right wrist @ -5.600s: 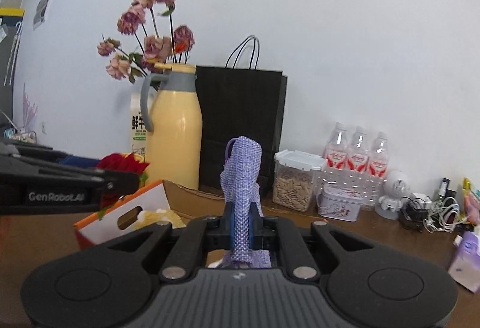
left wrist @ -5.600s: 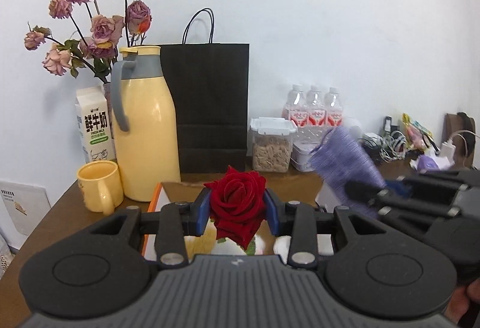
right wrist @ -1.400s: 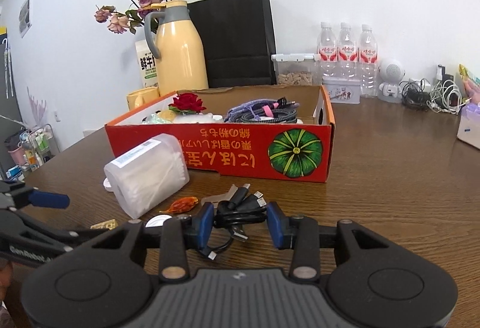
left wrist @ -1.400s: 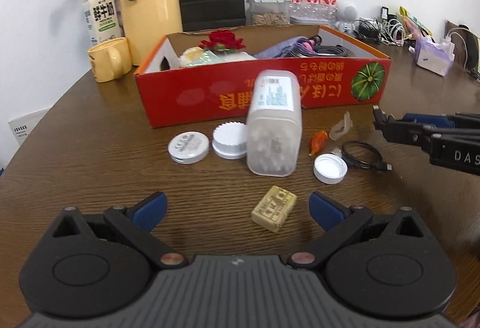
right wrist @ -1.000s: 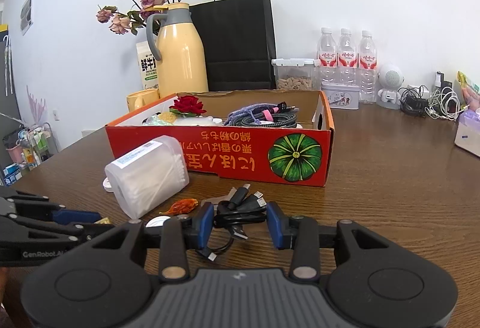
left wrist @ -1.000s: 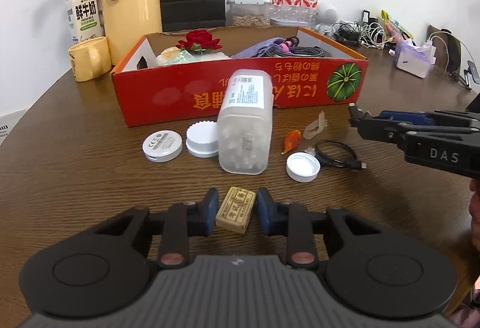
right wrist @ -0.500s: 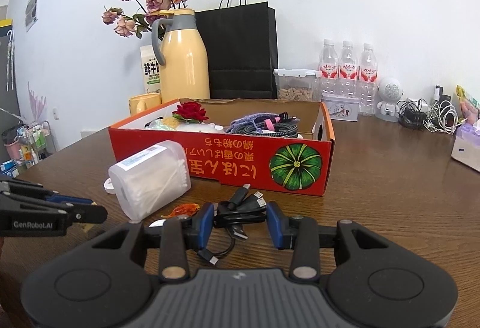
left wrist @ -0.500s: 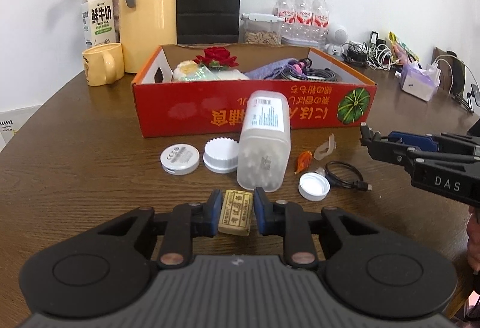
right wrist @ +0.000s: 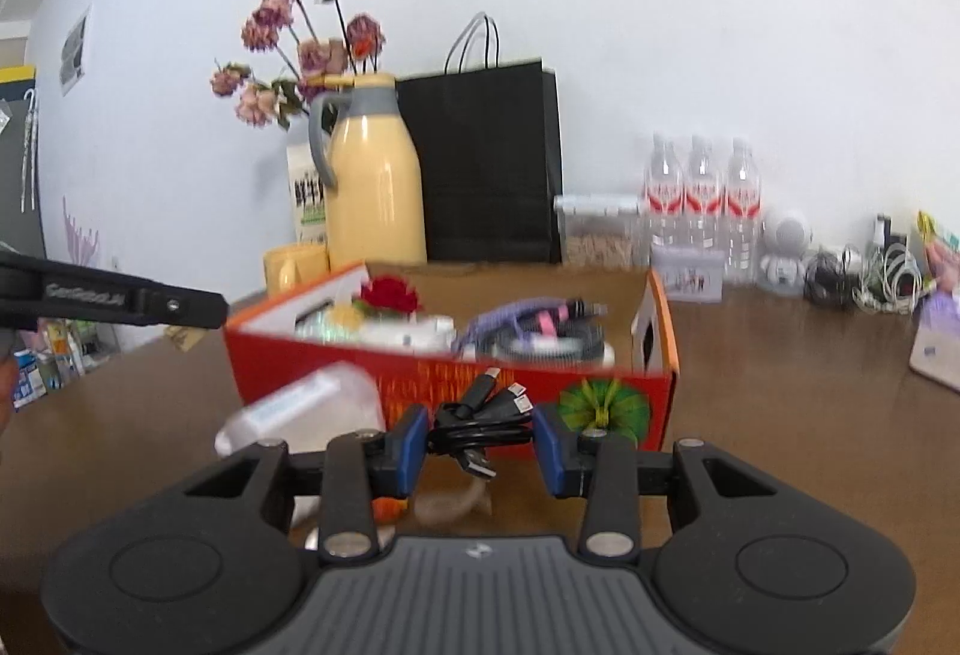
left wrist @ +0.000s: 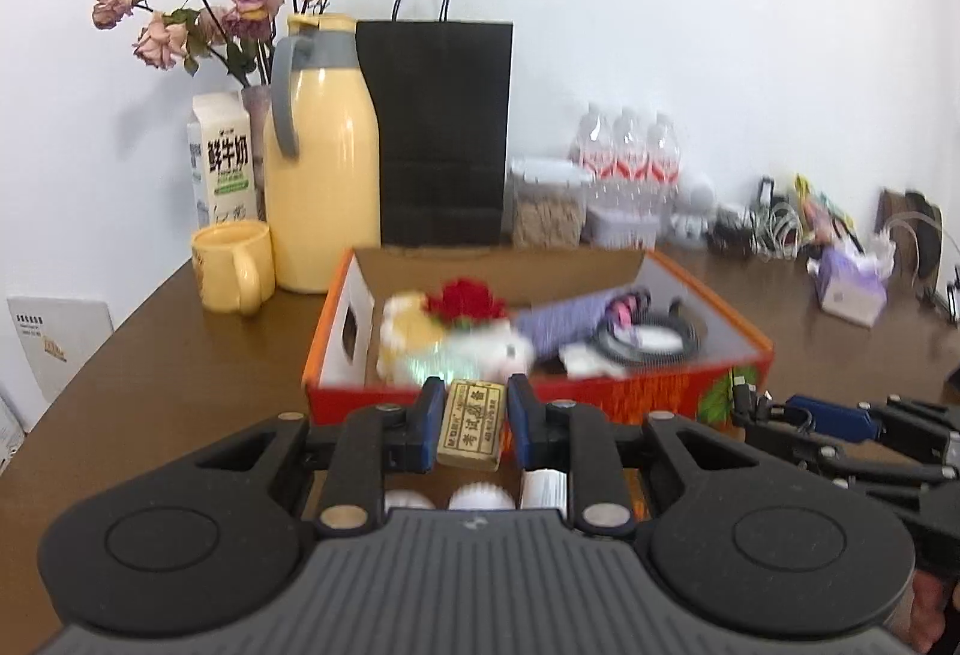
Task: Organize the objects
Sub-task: 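Carry the gold block and black cables over the box while both tools lower them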
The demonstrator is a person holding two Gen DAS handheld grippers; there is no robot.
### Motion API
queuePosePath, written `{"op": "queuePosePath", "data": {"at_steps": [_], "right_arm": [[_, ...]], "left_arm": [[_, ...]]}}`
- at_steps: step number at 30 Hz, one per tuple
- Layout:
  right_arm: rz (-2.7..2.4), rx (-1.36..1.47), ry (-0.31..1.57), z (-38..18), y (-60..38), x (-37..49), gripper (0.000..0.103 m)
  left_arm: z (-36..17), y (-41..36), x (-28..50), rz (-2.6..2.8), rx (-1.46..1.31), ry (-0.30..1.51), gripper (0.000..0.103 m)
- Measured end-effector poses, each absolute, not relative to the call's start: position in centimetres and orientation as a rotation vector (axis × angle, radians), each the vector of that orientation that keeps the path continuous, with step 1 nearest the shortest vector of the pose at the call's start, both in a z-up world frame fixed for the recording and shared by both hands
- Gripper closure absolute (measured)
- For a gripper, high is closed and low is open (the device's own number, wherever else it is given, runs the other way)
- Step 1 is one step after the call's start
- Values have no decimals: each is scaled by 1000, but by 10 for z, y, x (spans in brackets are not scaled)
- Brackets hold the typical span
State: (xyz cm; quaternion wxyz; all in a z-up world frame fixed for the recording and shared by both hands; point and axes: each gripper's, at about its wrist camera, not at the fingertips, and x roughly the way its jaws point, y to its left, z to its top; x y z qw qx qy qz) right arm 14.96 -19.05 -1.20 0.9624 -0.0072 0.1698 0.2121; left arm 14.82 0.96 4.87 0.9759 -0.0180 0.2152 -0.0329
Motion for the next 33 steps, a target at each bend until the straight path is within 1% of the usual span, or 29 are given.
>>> {"op": "queuePosePath", "data": {"at_steps": [6,13,21,25,29,31,32,33], "right_arm": [[420,-27,286,11,-179,178,66],[400,-39,266,26,-158,231,66],[375,-32,315,7,-154,284,66],[379,-48,337,-1,-153,285,66],[376,-47,353,-4,-152,282,66],[373,-29,371,-4,-155,281,65],[370,-20,377,-5,-156,281,65],[368,-15,380,-5,-158,281,63]], "left_arm": [[62,0,182,-82,-51,402,80],[61,-16,230,-83,-51,392,80],[42,-11,284,-53,-48,410,80],[31,-11,291,-39,-37,441,80],[29,-15,285,-31,-22,426,79],[30,-18,278,-24,-4,403,72],[31,-19,275,-17,6,394,59],[33,-20,273,-5,11,384,38]]}}
